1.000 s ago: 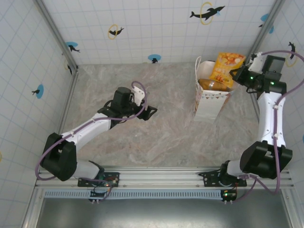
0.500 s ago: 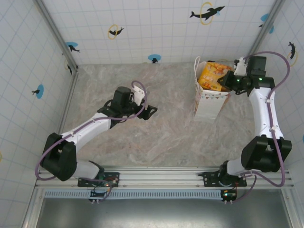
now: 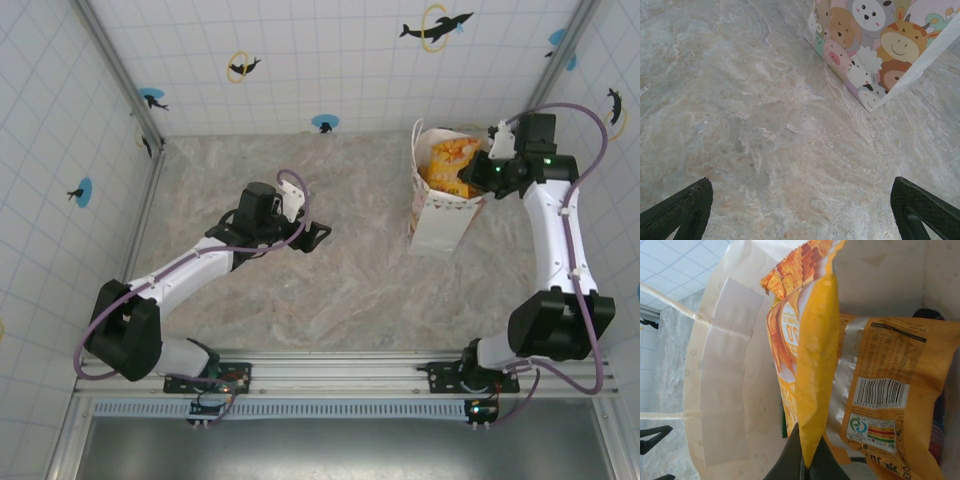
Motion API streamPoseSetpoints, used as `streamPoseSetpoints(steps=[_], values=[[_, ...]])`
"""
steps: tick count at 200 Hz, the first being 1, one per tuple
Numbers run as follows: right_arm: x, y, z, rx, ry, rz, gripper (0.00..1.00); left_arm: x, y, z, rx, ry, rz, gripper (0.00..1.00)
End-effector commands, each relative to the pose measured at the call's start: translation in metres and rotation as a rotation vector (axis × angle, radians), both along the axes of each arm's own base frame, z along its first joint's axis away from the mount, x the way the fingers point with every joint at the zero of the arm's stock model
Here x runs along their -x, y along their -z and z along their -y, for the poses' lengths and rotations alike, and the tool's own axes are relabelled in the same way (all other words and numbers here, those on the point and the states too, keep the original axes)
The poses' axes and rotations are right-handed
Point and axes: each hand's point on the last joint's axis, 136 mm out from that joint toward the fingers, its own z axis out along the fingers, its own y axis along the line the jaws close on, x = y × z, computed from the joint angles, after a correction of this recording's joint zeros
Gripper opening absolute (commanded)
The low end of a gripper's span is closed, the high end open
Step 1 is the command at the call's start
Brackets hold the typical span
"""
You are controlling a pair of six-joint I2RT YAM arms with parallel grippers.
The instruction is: Place the snacks into the paper bag
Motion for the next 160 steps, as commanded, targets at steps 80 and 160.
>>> streamPoseSetpoints(steps=[80,160], values=[[-0.029,0.015,0.0,0.001,-0.012,-0.016,0.17,0.004,-0.016,-0.001,0.013,0.012,0.036,0.93],[-0.017,-0.066,0.044,0.178,0.137,0.208,0.43,-0.016,-0.075,0.033,0.201,0.058,0.062,0.94]])
